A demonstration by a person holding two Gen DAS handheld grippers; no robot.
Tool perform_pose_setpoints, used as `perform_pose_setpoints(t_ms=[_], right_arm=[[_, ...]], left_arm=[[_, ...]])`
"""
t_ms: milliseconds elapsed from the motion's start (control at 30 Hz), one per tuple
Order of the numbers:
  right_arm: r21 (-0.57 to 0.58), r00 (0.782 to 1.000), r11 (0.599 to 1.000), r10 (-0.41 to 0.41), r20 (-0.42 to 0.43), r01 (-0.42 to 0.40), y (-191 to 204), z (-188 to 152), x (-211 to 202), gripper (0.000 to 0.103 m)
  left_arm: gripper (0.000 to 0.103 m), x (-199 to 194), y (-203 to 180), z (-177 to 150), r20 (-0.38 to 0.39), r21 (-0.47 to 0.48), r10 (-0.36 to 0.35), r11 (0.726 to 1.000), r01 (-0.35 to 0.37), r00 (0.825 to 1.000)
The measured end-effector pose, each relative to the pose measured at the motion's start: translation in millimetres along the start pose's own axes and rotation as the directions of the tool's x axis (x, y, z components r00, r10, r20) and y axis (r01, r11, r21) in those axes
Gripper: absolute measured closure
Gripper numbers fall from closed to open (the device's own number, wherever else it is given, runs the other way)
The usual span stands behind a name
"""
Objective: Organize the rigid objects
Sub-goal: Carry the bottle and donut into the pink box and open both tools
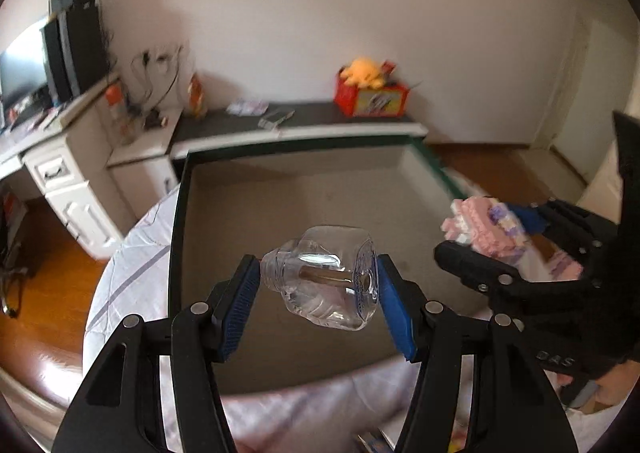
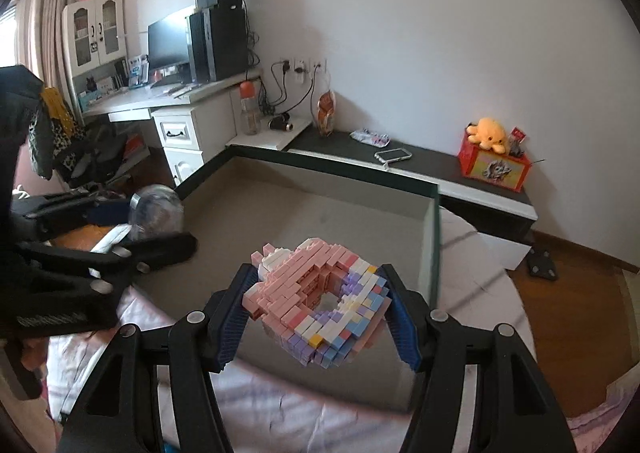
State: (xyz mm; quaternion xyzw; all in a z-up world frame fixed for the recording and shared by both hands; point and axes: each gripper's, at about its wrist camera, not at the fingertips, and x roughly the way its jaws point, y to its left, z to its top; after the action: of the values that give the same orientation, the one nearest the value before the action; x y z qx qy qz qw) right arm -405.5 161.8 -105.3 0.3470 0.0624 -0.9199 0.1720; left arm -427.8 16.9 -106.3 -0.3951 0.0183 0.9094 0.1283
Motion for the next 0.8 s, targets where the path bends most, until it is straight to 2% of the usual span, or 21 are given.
perform_pose_setpoints(t_ms=[100,200,433,500,600,667,700,800], right_arm=[[0.004,0.998,1.000,0.014,-0.067,-0.014,-3,7,32,0.040],[-0.003,0.991,1.000,0.017,-0.133,-0.017,-1,9,56,0.040],[0.007,0.988,0.999,0.038,-0.146,-0.037,0,5,67,0.040],[0.017,0.990,0.999,0.047,-0.136,-0.045,-2,5,65,0.039],[0.034,0.994,0.999,0.036,-0.101,-0.033,-5,4,54,0.025],[0.049,0.997,0.998,0.041,-0.068,-0.037,-7,5,43,0.022],[0.057,0.997,0.997,0.046,-0.056,-0.043,-8,5,36,0.022],[0.051,0.999,0.998,0.031,-0.020,-0.030,-4,6,15,0.022]], left_arm=[[0.043,26,8,2,-0.063,-0.009,0.026,1.000,-0.027,0.998],[0.043,40,12,-2,-0.093,-0.015,0.055,0.998,-0.057,0.994],[0.042,46,17,-6,-0.090,-0.027,0.097,0.995,-0.100,0.991],[0.029,42,20,-7,-0.083,-0.037,0.124,0.991,-0.127,0.989],[0.014,23,26,-10,-0.037,-0.066,0.151,0.986,-0.153,0.988],[0.009,4,27,-13,0.010,-0.084,0.118,0.990,-0.117,0.993],[0.004,-4,27,-14,0.027,-0.086,0.122,0.989,-0.120,0.992],[0.001,-28,23,-23,0.074,-0.054,0.170,0.985,-0.166,0.983]])
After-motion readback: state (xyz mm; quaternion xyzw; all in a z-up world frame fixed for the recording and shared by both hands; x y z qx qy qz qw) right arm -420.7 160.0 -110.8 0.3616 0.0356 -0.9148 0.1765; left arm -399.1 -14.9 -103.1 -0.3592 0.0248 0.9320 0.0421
